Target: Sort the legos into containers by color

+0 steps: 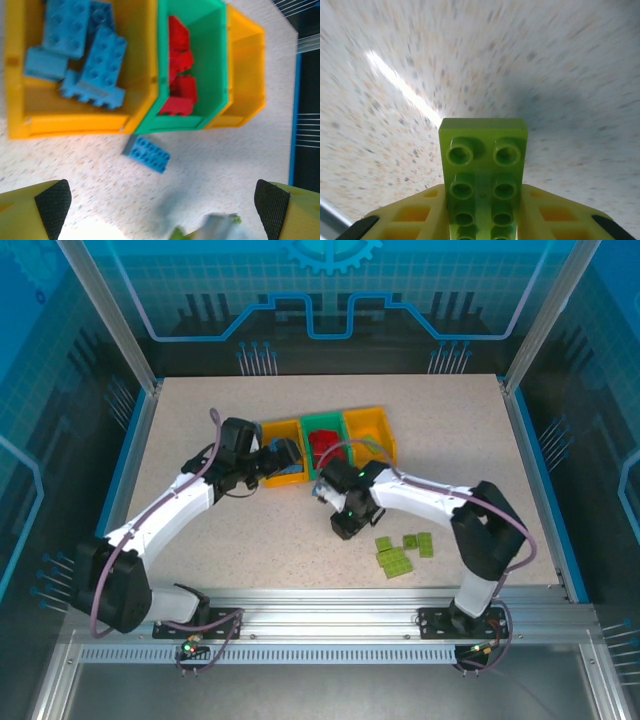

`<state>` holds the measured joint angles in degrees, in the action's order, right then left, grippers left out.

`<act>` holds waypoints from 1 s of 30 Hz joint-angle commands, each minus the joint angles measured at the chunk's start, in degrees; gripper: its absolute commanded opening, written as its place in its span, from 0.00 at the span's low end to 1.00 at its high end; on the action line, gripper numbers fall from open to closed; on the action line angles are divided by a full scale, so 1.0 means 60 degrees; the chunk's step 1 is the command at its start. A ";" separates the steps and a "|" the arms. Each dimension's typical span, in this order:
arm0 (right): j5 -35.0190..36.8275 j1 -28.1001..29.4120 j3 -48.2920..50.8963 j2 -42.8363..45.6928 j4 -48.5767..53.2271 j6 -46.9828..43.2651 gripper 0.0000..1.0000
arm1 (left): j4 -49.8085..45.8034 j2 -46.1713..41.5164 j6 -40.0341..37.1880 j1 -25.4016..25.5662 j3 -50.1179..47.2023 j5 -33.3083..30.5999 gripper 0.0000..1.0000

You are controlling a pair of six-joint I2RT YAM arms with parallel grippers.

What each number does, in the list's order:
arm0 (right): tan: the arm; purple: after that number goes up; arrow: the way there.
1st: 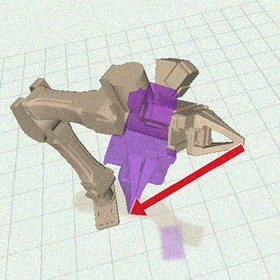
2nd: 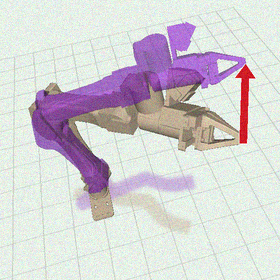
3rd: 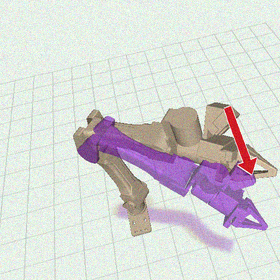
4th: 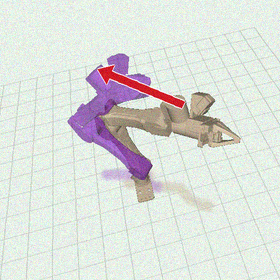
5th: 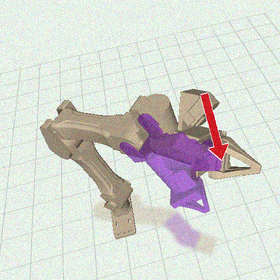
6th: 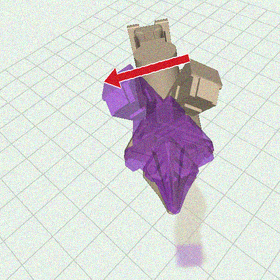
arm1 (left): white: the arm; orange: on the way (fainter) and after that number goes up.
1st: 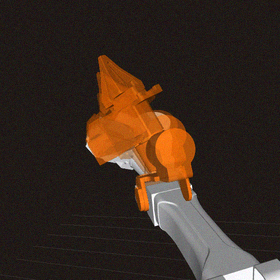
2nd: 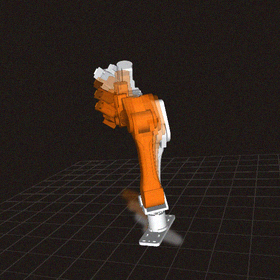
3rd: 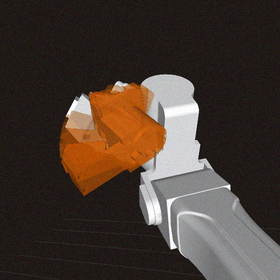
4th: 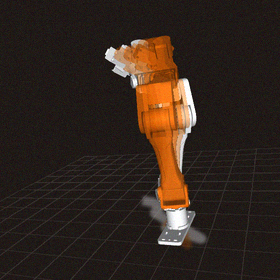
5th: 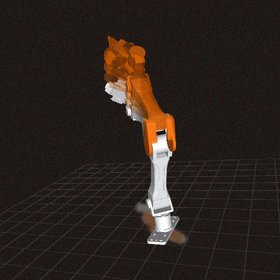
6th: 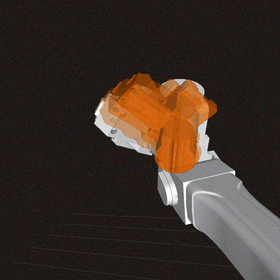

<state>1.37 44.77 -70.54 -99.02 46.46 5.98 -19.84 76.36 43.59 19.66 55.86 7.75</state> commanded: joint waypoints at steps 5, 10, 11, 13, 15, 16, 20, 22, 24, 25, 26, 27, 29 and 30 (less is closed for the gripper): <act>-0.1866 -0.2632 -0.1774 0.0331 -0.0052 0.0521 0.33 | -0.1047 -0.0758 -0.0117 0.0412 -0.0988 -0.1035 0.99; -0.1424 -0.3674 -0.3633 -0.1204 0.0612 0.1022 0.32 | -0.1273 -0.0571 0.0063 0.1267 -0.1021 -0.1513 0.99; -0.1327 -0.3829 -0.4016 -0.1575 0.0751 0.1164 0.32 | -0.1349 -0.0452 0.0136 0.1467 -0.0966 -0.1664 0.99; -0.1173 -0.4058 -0.4768 -0.2234 0.0995 0.1286 0.32 | -0.1432 -0.0178 0.0201 0.1872 -0.0860 -0.1863 0.99; -0.1033 -0.4171 -0.5487 -0.2839 0.1258 0.1304 0.33 | -0.1453 0.0137 0.0173 0.2222 -0.0728 -0.1997 0.99; -0.0932 -0.4205 -0.5897 -0.3189 0.1439 0.1291 0.34 | -0.1468 0.0329 0.0111 0.2373 -0.0629 -0.2064 0.99; -0.0303 -0.4333 -0.7284 -0.4429 0.2232 0.1340 0.35 | -0.1867 0.1211 -0.0302 0.2897 -0.0008 -0.2349 0.99; -0.0227 -0.4399 -0.7557 -0.4710 0.2320 0.1444 0.35 | -0.2047 0.1649 -0.0480 0.3060 0.0326 -0.2385 0.99; -0.0213 -0.4476 -0.7571 -0.4766 0.2242 0.1543 0.36 | -0.2113 0.2054 -0.0476 0.3207 0.0649 -0.2290 0.99; -0.0205 -0.4490 -0.7564 -0.4766 0.2195 0.1578 0.37 | -0.2133 0.2272 -0.0415 0.3295 0.0812 -0.2272 0.99; -0.0191 -0.4503 -0.7564 -0.4766 0.2163 0.1596 0.38 | -0.2181 0.2513 -0.0287 0.3385 0.1003 -0.2245 0.99; -0.0174 -0.4518 -0.7577 -0.4773 0.2160 0.1611 0.41 | -0.2236 0.2720 -0.0164 0.3439 0.1170 -0.2235 0.99; -0.0147 -0.4549 -0.7662 -0.4809 0.2238 0.1597 0.48 | -0.2357 0.3208 0.0143 0.3520 0.1608 -0.2176 0.99; -0.0154 -0.4553 -0.7706 -0.4810 0.2283 0.1583 0.52 | -0.2411 0.3390 0.0260 0.3535 0.1785 -0.2140 0.99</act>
<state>-0.14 18.31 -114.50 -127.22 57.76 14.94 -31.35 93.95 43.22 40.18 63.16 -4.73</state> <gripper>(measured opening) 0.493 0.987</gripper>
